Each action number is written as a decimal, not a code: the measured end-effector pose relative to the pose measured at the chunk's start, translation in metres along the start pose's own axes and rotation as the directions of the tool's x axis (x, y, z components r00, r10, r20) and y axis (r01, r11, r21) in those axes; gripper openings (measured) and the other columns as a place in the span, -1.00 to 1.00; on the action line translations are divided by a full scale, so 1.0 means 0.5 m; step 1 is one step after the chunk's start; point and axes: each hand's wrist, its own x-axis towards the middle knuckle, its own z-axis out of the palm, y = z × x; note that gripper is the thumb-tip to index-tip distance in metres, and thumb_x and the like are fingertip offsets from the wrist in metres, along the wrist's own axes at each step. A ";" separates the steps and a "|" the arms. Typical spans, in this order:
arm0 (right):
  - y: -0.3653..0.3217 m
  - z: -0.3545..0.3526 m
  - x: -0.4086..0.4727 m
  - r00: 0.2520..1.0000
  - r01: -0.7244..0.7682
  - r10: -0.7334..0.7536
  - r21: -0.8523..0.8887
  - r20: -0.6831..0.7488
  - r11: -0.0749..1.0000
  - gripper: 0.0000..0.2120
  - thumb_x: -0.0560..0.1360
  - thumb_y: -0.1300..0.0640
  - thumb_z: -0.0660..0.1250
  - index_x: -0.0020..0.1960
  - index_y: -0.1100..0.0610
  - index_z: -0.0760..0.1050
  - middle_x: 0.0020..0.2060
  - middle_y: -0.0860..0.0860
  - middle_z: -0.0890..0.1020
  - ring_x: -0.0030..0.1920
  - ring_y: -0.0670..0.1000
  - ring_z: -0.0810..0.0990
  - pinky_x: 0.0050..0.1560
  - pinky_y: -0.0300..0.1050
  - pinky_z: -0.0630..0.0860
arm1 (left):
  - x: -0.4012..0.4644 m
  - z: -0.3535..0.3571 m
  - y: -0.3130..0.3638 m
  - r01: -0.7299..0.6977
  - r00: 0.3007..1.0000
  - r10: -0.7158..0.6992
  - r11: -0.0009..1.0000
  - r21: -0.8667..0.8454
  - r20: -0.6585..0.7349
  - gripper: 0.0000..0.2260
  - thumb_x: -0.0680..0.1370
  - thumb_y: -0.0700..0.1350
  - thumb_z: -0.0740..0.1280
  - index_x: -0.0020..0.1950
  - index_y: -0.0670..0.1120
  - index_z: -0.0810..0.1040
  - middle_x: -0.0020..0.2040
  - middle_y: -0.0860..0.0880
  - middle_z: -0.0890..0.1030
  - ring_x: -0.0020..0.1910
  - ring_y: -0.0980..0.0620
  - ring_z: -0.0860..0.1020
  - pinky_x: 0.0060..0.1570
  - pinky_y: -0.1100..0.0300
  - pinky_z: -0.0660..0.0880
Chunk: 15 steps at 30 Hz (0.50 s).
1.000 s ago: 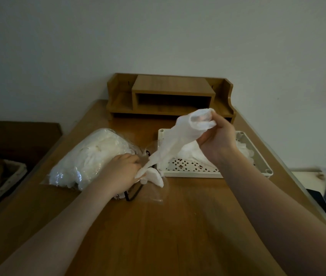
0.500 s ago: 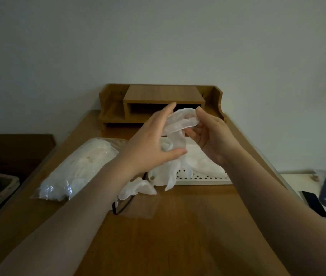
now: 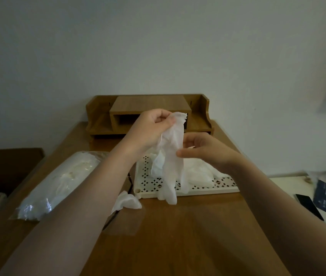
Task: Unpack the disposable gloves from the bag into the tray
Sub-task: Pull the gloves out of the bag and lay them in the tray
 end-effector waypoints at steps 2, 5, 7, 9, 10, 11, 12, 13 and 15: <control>0.015 -0.005 0.001 0.999 -0.032 0.031 -0.018 -0.022 0.999 -0.79 0.51 0.25 0.34 0.11 0.33 0.54 -0.01 0.16 0.65 0.02 0.07 0.64 0.09 -0.14 0.56 | 0.007 0.001 0.000 -0.020 1.000 0.020 1.000 0.000 -0.017 -0.90 0.59 -0.08 0.27 0.00 -0.03 0.57 -0.14 0.03 0.63 -0.17 0.12 0.59 -0.17 0.26 0.54; 0.034 -0.018 -0.002 0.998 -0.046 0.045 -0.037 -0.050 0.998 -0.89 0.55 0.30 0.23 -0.03 0.30 0.53 -0.12 0.14 0.62 -0.10 0.03 0.62 0.02 -0.15 0.56 | 0.018 -0.006 -0.009 -0.021 0.996 0.022 1.000 0.016 -0.090 -0.88 0.61 -0.07 0.23 0.01 -0.02 0.55 -0.11 0.01 0.62 -0.14 0.09 0.60 -0.18 0.24 0.53; 0.044 -0.029 -0.005 0.996 -0.077 0.075 -0.036 -0.048 0.996 -0.83 0.56 0.33 0.19 -0.10 0.23 0.54 -0.20 0.05 0.60 -0.20 -0.06 0.59 -0.09 -0.20 0.53 | 0.024 -0.013 -0.020 0.012 0.989 -0.013 1.000 -0.002 -0.145 -0.88 0.61 -0.06 0.22 0.02 -0.01 0.54 -0.08 0.00 0.62 -0.12 0.07 0.60 -0.18 0.24 0.50; 0.056 -0.042 -0.008 0.989 -0.104 0.101 -0.024 -0.106 0.994 -0.80 0.58 0.28 0.18 -0.14 0.19 0.54 -0.24 0.02 0.59 -0.24 -0.06 0.57 -0.13 -0.20 0.52 | 0.032 -0.015 -0.034 0.067 0.982 -0.070 0.997 -0.023 -0.174 -0.86 0.62 -0.03 0.21 0.05 -0.02 0.53 -0.07 0.00 0.61 -0.12 0.08 0.59 -0.21 0.26 0.48; 0.063 -0.048 -0.009 0.984 -0.107 0.104 -0.008 -0.143 0.994 -0.79 0.59 0.23 0.18 -0.15 0.17 0.54 -0.25 0.02 0.57 -0.25 -0.03 0.55 -0.17 -0.20 0.52 | 0.034 -0.013 -0.041 0.095 0.978 -0.098 0.995 -0.026 -0.182 -0.84 0.62 -0.01 0.20 0.08 -0.03 0.53 -0.07 0.01 0.60 -0.13 0.09 0.58 -0.24 0.28 0.47; 0.069 -0.054 -0.011 0.979 -0.103 0.104 0.017 -0.173 0.995 -0.79 0.60 0.18 0.18 -0.16 0.16 0.52 -0.26 0.04 0.55 -0.26 0.01 0.52 -0.22 -0.20 0.50 | 0.035 -0.011 -0.047 0.121 0.974 -0.124 0.992 -0.029 -0.187 -0.82 0.61 0.01 0.21 0.10 -0.03 0.52 -0.07 0.02 0.60 -0.14 0.11 0.57 -0.27 0.29 0.45; 0.077 -0.062 -0.010 0.976 -0.096 0.103 0.048 -0.192 0.994 -0.79 0.60 0.14 0.19 -0.17 0.14 0.51 -0.28 0.05 0.53 -0.29 0.04 0.49 -0.27 -0.21 0.47 | 0.038 -0.006 -0.056 0.143 0.971 -0.146 0.989 -0.029 -0.190 -0.80 0.61 0.03 0.22 0.11 -0.04 0.52 -0.07 0.03 0.60 -0.15 0.13 0.57 -0.28 0.29 0.45; 0.080 -0.069 -0.011 0.973 -0.093 0.106 0.071 -0.206 0.993 -0.78 0.60 0.12 0.20 -0.18 0.12 0.50 -0.30 0.05 0.51 -0.32 0.03 0.46 -0.32 -0.23 0.45 | 0.040 -0.003 -0.063 0.162 0.969 -0.164 0.986 -0.028 -0.185 -0.79 0.59 0.05 0.23 0.10 -0.04 0.52 -0.08 0.03 0.60 -0.15 0.13 0.57 -0.28 0.29 0.45; 0.087 -0.084 -0.011 0.969 -0.095 0.112 0.090 -0.219 0.991 -0.78 0.60 0.11 0.20 -0.19 0.11 0.49 -0.34 0.02 0.50 -0.40 -0.05 0.43 -0.40 -0.30 0.41 | 0.044 0.002 -0.077 0.208 0.969 -0.210 0.978 -0.032 -0.130 -0.75 0.57 0.07 0.26 0.08 -0.07 0.55 -0.08 0.01 0.62 -0.14 0.09 0.59 -0.24 0.24 0.48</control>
